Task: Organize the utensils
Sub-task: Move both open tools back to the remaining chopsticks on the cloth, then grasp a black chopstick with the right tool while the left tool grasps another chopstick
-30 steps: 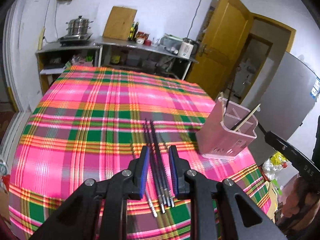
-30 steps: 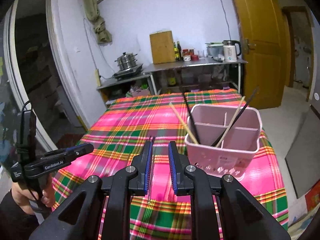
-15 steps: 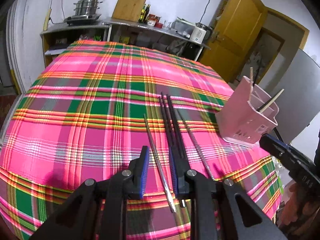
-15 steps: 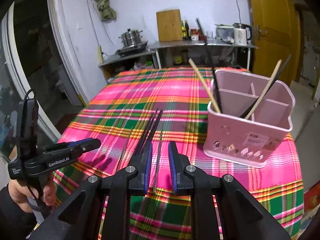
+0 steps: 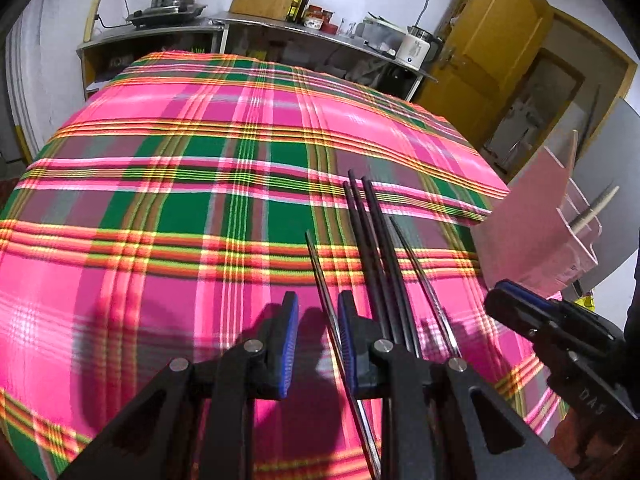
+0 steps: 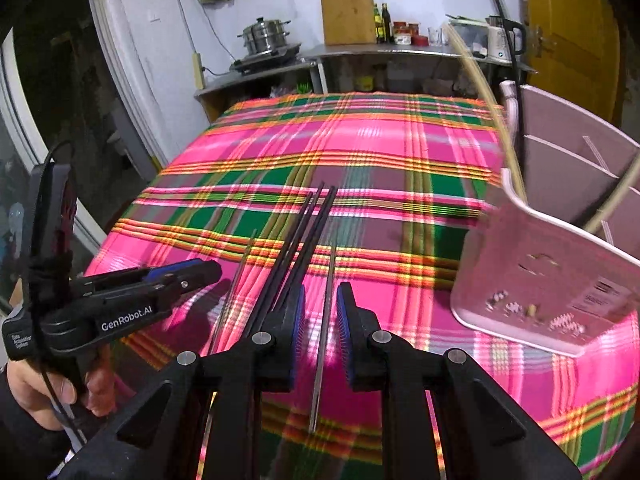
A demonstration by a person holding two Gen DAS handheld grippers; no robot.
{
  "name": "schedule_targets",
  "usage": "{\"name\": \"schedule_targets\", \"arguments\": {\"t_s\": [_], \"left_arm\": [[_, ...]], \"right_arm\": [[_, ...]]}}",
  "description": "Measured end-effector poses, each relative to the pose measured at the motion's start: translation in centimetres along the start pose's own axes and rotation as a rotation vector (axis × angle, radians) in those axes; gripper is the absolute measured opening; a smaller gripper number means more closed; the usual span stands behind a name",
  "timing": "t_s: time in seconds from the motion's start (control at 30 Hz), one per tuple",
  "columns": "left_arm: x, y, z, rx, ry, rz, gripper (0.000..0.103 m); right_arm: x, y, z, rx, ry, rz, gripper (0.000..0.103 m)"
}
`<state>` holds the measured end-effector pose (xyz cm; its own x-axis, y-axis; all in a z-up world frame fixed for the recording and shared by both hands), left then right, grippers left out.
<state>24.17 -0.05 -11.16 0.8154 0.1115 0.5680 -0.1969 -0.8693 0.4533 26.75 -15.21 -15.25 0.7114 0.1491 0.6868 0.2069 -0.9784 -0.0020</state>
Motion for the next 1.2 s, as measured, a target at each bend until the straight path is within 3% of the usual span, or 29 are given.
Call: {"name": "schedule_targets", "arguments": {"t_s": [0.43,0.7,0.8,0.9,1.2], "left_arm": [[0.2,0.1,1.7,0.026,-0.006,0.021,0.021],[0.2,1.0,2.2,0.134,0.013,0.116,0.021],[0.4,1.0,2.3,0.159,0.013,0.136,0.015],[0.7,0.6,2.2,0.147,0.006,0.121,0.009],[1.6,0.9,0.1,0.102,0.033,0.095,0.006]], "right_arm": [[0.4,0.2,5.4,-0.017,-0.075,-0.024,0.017],[0.8,-1.1,6.5,-0.047,-0.069,-0.085,0.016],[1.0,-1.2,6.8,-0.058,-0.071,-0.093,0.007],[1.1,-1.1,6.6,-0.049,-0.076,-0.085,0.007],[2.4,-1.2,3.8,-0.014,-0.024,-0.061,0.006]]}}
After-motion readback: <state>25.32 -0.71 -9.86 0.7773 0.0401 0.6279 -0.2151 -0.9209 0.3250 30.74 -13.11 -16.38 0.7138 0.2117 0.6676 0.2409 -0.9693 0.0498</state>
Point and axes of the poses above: each gripper's, at about its wrist camera, not at the fingertips, and z roughly the way its jaws point, y to its right, x to its top, the point moved 8 cm from there along z, roughly the way its jaws point, and after that the axes turned 11 degrees about -x, right-handed, at the moved point
